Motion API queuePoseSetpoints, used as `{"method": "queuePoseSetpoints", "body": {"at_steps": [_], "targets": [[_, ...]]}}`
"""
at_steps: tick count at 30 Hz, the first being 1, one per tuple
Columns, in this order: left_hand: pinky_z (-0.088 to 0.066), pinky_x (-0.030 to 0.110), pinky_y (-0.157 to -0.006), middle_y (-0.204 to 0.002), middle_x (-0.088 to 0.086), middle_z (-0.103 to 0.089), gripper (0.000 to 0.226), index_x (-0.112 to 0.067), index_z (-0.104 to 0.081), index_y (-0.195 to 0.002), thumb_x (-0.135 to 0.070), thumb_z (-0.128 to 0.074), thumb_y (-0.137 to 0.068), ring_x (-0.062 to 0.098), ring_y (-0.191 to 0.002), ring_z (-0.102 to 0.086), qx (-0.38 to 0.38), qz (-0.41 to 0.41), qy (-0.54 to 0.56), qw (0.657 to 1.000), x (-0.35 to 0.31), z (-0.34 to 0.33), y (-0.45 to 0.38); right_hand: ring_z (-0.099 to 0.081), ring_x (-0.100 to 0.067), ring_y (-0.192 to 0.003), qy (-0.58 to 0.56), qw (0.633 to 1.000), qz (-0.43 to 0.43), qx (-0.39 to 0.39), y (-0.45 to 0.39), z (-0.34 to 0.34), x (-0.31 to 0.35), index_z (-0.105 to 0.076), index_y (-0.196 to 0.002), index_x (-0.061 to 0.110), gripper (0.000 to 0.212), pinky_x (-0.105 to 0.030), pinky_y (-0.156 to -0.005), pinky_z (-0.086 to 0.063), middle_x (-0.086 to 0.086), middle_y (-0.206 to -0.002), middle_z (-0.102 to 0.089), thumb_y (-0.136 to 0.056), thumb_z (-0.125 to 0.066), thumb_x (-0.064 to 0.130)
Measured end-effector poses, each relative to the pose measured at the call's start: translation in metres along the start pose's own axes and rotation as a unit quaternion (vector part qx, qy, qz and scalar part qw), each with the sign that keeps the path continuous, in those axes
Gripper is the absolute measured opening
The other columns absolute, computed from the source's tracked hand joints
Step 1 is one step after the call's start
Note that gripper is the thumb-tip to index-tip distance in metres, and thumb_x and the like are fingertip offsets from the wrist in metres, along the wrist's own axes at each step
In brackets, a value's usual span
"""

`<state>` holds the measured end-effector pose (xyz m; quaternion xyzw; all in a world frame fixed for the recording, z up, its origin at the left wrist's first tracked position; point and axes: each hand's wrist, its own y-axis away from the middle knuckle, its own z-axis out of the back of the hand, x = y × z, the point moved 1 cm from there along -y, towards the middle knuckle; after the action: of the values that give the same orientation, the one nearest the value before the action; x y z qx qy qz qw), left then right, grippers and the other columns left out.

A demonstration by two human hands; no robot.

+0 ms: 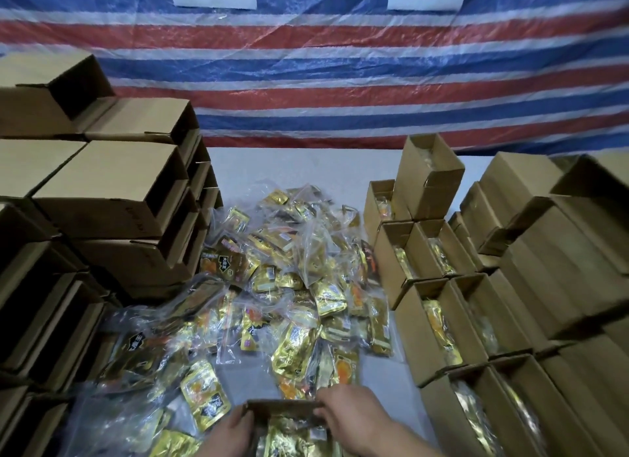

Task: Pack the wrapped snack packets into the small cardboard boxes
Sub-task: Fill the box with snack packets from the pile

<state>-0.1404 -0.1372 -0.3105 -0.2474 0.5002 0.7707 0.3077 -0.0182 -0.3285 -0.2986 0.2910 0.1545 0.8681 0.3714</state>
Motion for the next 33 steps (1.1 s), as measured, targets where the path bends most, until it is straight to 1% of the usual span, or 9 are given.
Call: {"method": "queuePoseSetpoints", "body": {"at_steps": [5,8,11,14,19,21,23,27,33], "targets": [[-0.044,0.03,-0.073,-0.088,0.006,-0.07,0.026,-0.02,-0.066,-0.108,-0.03,-0.042,-0.106,0.019,-0.078,-0.061,0.064,-0.021,0.013,0.998,-0.099,0.041,0.004,-0.063,-0.018,-0.085,-0.001,0.995,-0.004,-0.096,0.019,0.086,0.0,-0.063,-0.098,0.024,0.018,-0.033,-0.076,-0.052,0.001,-0.092,-0.067,-0.102,-0.049,0.034],[-0.045,0.032,-0.08,-0.095,-0.002,-0.075,0.019,-0.03,-0.065,-0.112,-0.032,-0.049,-0.102,0.018,-0.089,-0.066,0.051,-0.122,0.065,0.989,-0.168,0.053,0.013,-0.058,-0.011,-0.074,0.021,0.982,-0.011,-0.188,0.032,0.153,-0.009,-0.06,-0.092,0.026,0.016,-0.025,-0.062,-0.043,0.006,-0.085,-0.063,-0.101,-0.051,0.036],[-0.041,0.02,-0.077,-0.096,-0.027,-0.071,0.017,-0.041,-0.062,-0.112,-0.041,-0.05,-0.099,-0.01,-0.089,-0.064,0.016,-0.218,0.105,0.97,-0.225,0.052,0.017,-0.053,-0.006,-0.07,0.008,0.963,-0.04,-0.268,0.05,0.209,-0.028,-0.052,-0.082,0.031,0.019,-0.023,-0.056,-0.035,0.015,-0.077,-0.057,-0.1,-0.052,0.037],[-0.037,0.019,-0.074,-0.102,-0.027,-0.064,0.03,-0.043,-0.058,-0.116,-0.057,-0.046,-0.093,-0.011,-0.098,-0.056,-0.026,-0.271,0.136,0.953,-0.267,0.03,0.012,-0.054,-0.006,-0.067,-0.031,0.939,-0.085,-0.331,0.064,0.245,-0.053,-0.049,-0.076,0.034,0.023,-0.026,-0.053,-0.034,0.014,-0.07,-0.055,-0.099,-0.054,0.039],[-0.041,0.025,-0.104,-0.157,-0.009,-0.03,0.092,-0.032,-0.02,-0.154,-0.08,-0.037,-0.077,0.005,-0.128,-0.045,-0.019,-0.245,0.16,0.956,-0.316,-0.034,-0.018,-0.058,-0.012,-0.079,-0.084,0.902,-0.186,-0.379,0.059,0.265,-0.105,-0.063,-0.097,0.029,0.013,-0.031,-0.065,-0.045,0.01,-0.089,-0.065,-0.1,-0.053,0.036],[-0.037,0.024,-0.102,-0.161,-0.008,-0.023,0.091,-0.031,-0.011,-0.156,-0.078,-0.04,-0.084,0.006,-0.127,-0.044,0.063,-0.199,0.175,0.962,-0.334,-0.065,-0.037,-0.061,-0.023,-0.098,-0.099,0.884,-0.242,-0.388,0.051,0.27,-0.125,-0.064,-0.116,0.019,0.025,-0.034,-0.077,-0.047,-0.001,-0.109,-0.067,-0.101,-0.05,0.034],[-0.033,0.04,-0.11,-0.162,-0.002,-0.022,0.093,-0.026,-0.006,-0.158,-0.074,-0.042,-0.088,0.023,-0.141,-0.035,0.114,-0.146,0.165,0.969,-0.355,-0.095,-0.062,-0.06,-0.03,-0.107,-0.1,0.874,-0.286,-0.381,0.042,0.276,-0.143,-0.063,-0.117,0.016,0.026,-0.036,-0.08,-0.046,-0.007,-0.116,-0.066,-0.101,-0.047,0.03],[-0.037,0.043,-0.104,-0.152,0.009,-0.041,0.072,-0.015,-0.028,-0.152,-0.059,-0.033,-0.095,0.029,-0.131,-0.044,0.15,-0.135,0.145,0.969,-0.398,-0.134,-0.111,-0.059,-0.032,-0.102,-0.101,0.866,-0.345,-0.347,0.029,0.291,-0.179,-0.054,-0.098,0.018,0.009,-0.034,-0.073,-0.044,-0.01,-0.112,-0.063,-0.097,-0.046,0.022],[-0.035,0.061,-0.108,-0.153,0.016,-0.035,0.065,-0.013,-0.029,-0.151,-0.051,-0.022,-0.099,0.04,-0.134,-0.039,0.155,-0.114,0.11,0.975,-0.432,-0.176,-0.155,-0.06,-0.034,-0.109,-0.113,0.853,-0.389,-0.328,0.013,0.306,-0.223,-0.059,-0.12,0.009,0.027,-0.033,-0.077,-0.043,-0.013,-0.12,-0.063,-0.098,-0.046,0.02]]}}
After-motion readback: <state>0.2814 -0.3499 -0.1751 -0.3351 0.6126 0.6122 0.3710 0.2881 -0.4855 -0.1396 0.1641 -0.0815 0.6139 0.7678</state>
